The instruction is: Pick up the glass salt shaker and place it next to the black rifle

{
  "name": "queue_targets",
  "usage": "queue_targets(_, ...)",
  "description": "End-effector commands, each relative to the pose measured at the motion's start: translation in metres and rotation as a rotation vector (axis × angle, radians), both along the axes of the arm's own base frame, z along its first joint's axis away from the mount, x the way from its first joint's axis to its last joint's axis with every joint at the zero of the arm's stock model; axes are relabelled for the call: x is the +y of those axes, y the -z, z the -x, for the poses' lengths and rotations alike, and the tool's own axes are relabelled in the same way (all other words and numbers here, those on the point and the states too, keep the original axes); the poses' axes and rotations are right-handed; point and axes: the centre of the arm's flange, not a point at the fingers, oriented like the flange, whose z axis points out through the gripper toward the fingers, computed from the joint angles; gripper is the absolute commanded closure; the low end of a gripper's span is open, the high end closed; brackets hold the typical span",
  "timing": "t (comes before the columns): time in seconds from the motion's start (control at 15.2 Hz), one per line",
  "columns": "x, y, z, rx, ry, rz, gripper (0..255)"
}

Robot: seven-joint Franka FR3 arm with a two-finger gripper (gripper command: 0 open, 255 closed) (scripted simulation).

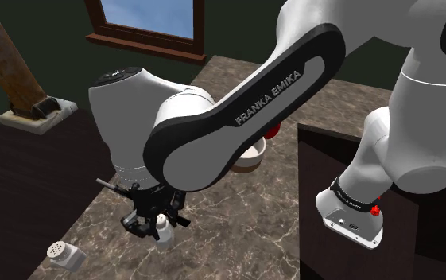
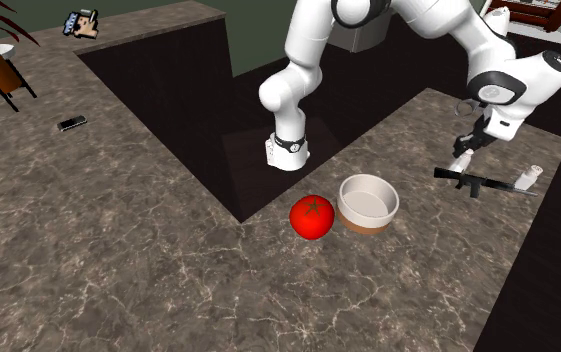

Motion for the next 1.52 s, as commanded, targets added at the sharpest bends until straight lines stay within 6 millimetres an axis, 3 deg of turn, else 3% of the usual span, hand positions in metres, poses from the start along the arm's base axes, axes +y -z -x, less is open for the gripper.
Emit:
queue_targets(0.0, 0.000, 0.005, 0.000, 0.000, 0.000, 0.000, 255)
queue_targets(0.46, 0.000, 0.005, 0.000, 0.000, 0.000, 0.000, 255)
queue_targets(0.53, 0.000, 0.005, 0.000, 0.000, 0.000, 0.000, 0)
queue_targets(0.86, 0.000, 0.005, 0.000, 0.000, 0.000, 0.000, 0)
queue_targets(1.12, -0.003, -0.044, -0.010, 0.000, 0.000, 0.000, 0)
queue_targets(1.45, -0.003, -0.044, -0.010, 0.000, 0.000, 0.000, 0)
